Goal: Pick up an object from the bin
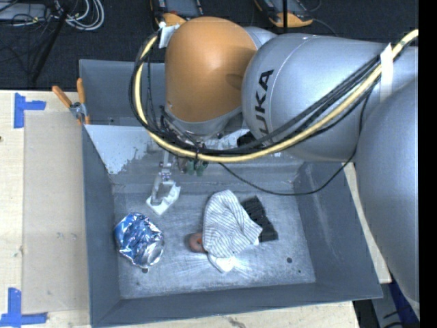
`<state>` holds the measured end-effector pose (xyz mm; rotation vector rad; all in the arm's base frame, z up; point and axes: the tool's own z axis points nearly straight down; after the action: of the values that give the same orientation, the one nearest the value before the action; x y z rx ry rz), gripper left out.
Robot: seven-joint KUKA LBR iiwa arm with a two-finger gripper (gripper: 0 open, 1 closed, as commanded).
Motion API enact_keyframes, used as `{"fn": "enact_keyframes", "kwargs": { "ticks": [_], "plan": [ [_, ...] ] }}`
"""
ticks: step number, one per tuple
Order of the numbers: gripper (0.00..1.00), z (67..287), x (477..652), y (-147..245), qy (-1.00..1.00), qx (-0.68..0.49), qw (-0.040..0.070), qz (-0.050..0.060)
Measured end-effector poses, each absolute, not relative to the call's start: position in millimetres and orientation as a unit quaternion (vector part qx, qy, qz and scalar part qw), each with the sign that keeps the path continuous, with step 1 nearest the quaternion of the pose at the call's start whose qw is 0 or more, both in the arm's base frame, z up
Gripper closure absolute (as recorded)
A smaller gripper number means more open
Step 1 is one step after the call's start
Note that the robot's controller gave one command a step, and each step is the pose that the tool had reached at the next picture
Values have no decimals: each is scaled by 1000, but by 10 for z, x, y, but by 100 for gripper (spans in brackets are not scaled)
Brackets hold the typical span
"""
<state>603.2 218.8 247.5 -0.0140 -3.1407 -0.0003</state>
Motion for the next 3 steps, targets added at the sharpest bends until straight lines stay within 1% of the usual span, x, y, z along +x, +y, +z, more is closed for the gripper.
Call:
{"fn": "enact_keyframes", "kwargs": {
  "ticks": [1,2,3],
  "plan": [
    [0,2122,5907,1958,-1000,25,-3,-1],
    [0,1572,5679,1883,-997,78,-1,1],
    [0,1429,5622,1923,-995,96,0,0]
  ]
}}
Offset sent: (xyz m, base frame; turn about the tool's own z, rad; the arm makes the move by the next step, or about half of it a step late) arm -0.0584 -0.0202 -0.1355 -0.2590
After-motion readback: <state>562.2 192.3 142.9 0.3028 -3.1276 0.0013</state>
